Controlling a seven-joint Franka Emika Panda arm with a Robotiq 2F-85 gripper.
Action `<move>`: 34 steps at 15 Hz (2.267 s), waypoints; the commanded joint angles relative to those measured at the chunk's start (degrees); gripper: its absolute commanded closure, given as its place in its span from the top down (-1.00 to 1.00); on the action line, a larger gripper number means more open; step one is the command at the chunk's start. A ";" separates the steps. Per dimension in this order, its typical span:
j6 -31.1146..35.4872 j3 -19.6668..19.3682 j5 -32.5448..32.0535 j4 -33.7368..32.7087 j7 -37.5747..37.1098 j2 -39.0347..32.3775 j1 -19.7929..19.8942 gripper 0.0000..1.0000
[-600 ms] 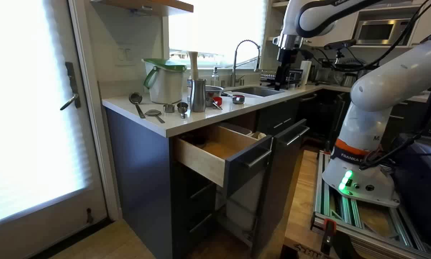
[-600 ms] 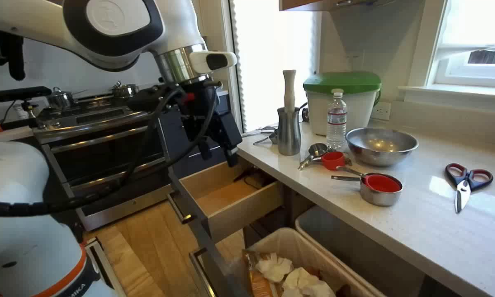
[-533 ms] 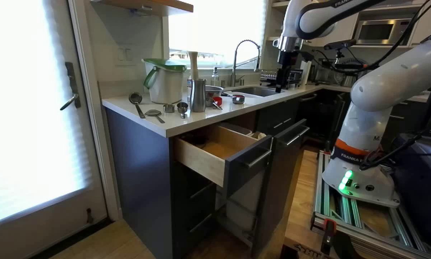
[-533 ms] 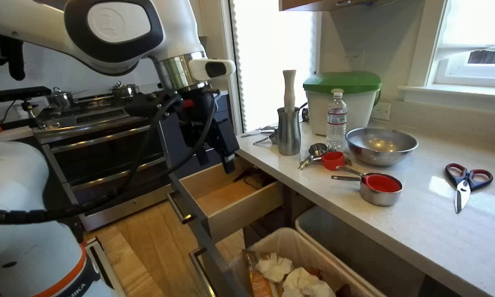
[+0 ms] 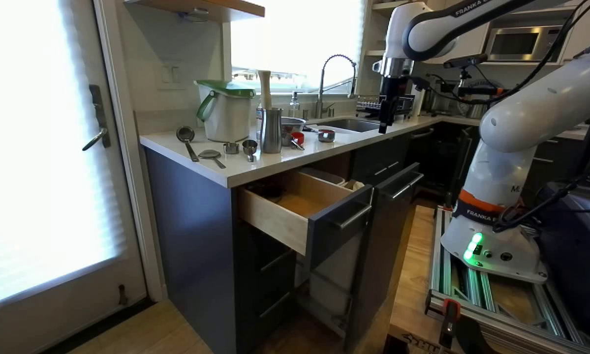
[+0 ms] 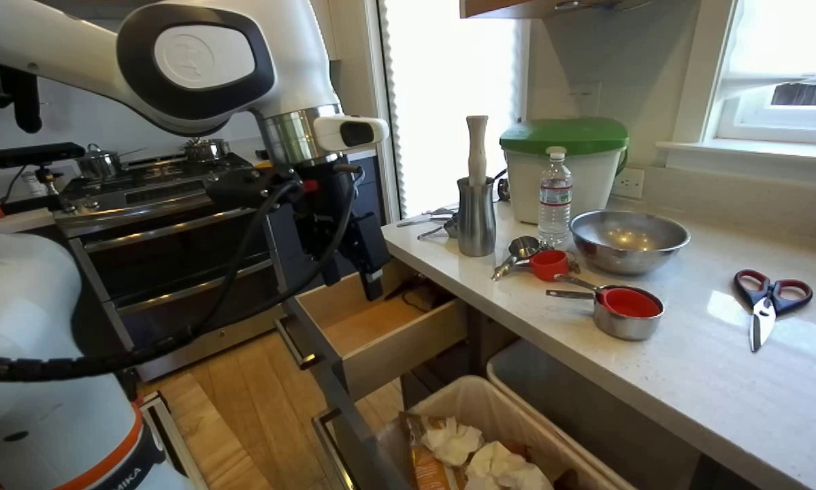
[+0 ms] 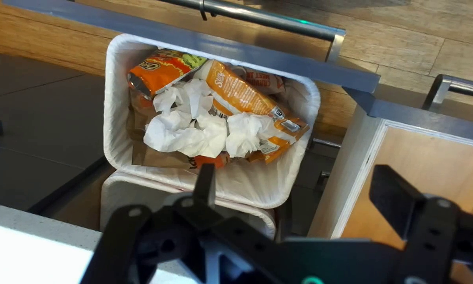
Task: Move the silver measuring cup on the left to the left then place the orange measuring cup on the left inside the orange measuring cup on the right
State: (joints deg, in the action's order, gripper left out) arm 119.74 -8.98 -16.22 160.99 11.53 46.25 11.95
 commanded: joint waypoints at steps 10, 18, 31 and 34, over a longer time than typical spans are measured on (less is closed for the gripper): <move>-0.25 -0.28 -0.22 -0.13 -0.22 0.05 -0.37 1.00; -0.25 -0.28 -0.22 -0.13 -0.22 0.05 -0.37 1.00; 2.36 -1.06 2.05 -2.35 0.01 -2.32 -2.26 1.00; 5.99 -1.02 6.04 -6.08 0.00 -5.68 -5.52 1.00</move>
State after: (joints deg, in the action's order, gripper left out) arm 122.58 -9.12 -14.02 157.85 11.52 44.74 10.03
